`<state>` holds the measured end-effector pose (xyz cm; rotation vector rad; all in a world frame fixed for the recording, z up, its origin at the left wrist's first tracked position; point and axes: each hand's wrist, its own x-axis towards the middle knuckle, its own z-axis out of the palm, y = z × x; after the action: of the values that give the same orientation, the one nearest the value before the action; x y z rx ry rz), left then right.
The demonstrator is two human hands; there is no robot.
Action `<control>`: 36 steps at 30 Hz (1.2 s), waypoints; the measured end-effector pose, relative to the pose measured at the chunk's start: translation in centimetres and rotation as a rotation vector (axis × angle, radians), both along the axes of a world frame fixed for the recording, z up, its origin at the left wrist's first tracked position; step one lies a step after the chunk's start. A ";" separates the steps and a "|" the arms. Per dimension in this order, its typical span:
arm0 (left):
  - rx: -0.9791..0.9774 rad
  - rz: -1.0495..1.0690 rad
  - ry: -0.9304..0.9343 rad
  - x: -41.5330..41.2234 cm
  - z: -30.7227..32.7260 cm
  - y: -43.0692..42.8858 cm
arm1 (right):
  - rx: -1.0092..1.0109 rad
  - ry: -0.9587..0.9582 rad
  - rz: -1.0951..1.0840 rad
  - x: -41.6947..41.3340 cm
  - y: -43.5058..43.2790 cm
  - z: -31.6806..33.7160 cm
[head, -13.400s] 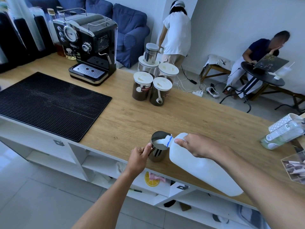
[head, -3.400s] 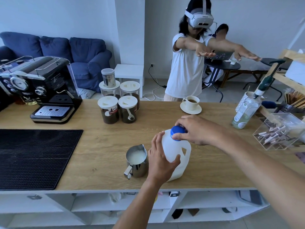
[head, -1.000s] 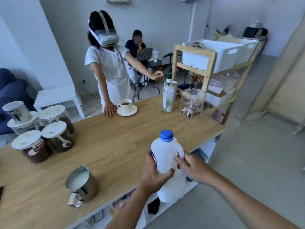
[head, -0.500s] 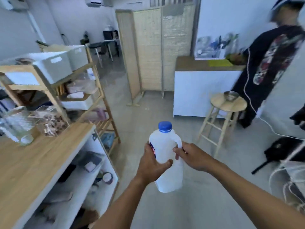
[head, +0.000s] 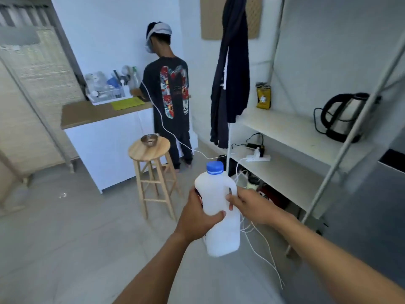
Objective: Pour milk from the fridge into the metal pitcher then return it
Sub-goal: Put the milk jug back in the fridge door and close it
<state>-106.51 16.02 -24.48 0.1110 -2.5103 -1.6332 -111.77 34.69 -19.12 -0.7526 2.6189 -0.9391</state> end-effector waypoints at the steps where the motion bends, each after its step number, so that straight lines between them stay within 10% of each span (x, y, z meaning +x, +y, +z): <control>1: -0.005 -0.039 -0.006 -1.1 0.1 1.1 | -0.005 0.003 -0.038 -0.2 1.4 0.2; 15: 0.039 -0.472 0.045 -11.1 3.7 18.8 | 0.034 0.085 -0.703 0.0 17.5 4.3; 22: 0.064 -0.570 -0.020 -14.5 3.6 22.7 | 0.216 0.525 -1.141 -1.0 20.4 4.3; 36: 0.030 -0.681 0.018 -18.6 3.1 25.3 | 0.696 0.293 -1.405 -3.3 23.7 3.2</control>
<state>-125.15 41.29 -21.35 -0.8366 -2.6696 -1.8528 -115.09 58.44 -15.87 1.3417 3.1727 0.0295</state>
